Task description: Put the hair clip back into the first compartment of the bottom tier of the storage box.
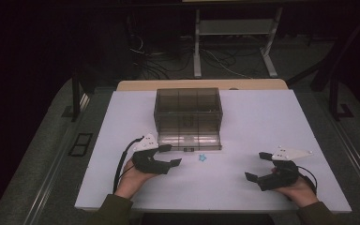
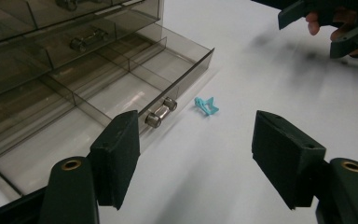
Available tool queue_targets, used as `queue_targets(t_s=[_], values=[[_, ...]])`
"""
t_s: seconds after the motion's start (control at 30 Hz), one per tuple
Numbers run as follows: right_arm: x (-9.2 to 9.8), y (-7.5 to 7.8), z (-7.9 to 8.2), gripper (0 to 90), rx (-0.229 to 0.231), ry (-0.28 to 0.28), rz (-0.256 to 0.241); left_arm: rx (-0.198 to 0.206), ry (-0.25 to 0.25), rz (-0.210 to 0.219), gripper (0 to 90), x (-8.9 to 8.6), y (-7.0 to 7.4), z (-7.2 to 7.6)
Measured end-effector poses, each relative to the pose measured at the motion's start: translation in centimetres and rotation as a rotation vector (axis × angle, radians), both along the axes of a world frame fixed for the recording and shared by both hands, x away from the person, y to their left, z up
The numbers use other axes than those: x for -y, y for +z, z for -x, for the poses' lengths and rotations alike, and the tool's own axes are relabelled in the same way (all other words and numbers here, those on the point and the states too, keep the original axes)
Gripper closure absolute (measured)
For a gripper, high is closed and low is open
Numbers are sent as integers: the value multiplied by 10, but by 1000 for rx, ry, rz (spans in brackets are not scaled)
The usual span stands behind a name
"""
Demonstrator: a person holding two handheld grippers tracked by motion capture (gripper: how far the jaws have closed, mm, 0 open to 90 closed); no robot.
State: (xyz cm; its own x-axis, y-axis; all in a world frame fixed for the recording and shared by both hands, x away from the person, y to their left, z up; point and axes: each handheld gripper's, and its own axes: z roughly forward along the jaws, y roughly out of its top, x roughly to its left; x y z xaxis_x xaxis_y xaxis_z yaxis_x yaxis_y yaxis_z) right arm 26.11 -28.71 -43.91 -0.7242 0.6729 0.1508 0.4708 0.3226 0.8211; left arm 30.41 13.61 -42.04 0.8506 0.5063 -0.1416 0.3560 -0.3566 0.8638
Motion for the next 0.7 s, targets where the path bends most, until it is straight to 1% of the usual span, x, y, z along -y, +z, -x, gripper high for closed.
queue_targets(t_s=[0.13,0.23,0.27,0.4,0.57,0.7], values=[[0,0,0,4,4,2,0,5,4,-6,341,5,0,-2],[0,0,0,4,4,1,1,5,4,-2,351,9,0,-4],[0,0,0,4,3,0,0,7,1,-9,355,10,0,-5],[0,0,0,4,4,1,1,9,-4,-11,368,17,1,-6],[0,0,0,4,3,-4,1,19,-1,-15,397,25,2,-10],[0,0,0,4,3,-4,2,23,-3,-18,411,27,3,-10]])
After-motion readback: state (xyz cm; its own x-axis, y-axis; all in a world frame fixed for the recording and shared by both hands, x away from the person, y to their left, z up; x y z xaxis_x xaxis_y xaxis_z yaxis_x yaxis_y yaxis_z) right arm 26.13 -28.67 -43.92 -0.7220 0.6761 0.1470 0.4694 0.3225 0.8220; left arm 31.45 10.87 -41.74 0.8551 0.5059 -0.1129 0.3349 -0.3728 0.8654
